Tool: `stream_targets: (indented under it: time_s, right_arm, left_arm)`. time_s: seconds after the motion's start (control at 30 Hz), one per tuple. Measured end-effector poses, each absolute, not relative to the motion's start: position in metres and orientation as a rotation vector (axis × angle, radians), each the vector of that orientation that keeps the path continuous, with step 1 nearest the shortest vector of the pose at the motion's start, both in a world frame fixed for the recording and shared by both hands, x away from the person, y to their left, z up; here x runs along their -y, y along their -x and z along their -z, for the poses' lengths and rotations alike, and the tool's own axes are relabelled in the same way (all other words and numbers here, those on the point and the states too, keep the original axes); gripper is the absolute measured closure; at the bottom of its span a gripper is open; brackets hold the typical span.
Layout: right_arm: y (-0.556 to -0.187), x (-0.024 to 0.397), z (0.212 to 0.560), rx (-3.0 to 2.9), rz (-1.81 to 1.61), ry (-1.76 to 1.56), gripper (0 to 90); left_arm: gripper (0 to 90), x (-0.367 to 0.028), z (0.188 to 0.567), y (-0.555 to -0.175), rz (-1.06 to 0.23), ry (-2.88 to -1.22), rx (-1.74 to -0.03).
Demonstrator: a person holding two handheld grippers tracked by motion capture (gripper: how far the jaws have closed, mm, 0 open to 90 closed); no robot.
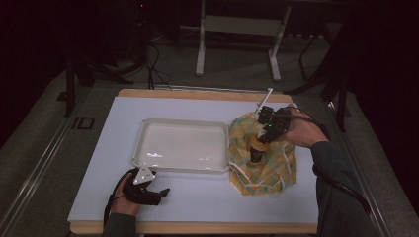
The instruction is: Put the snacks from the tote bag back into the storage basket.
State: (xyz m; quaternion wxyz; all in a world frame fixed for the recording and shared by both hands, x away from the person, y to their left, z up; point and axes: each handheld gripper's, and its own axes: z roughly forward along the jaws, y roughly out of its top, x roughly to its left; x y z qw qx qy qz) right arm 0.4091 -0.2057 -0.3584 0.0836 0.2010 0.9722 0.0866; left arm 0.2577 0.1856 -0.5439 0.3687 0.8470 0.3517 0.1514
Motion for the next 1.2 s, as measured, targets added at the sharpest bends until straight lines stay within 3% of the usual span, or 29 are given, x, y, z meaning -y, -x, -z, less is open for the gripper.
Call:
stream_targets:
  time_s: [1.2]
  right_arm:
    - [-0.406,0.199,0.300,-2.799,-0.294,-0.652,58.9]
  left_arm:
    - [19.5,-0.186,0.543,-0.257,-0.398,-2.170,-0.900]
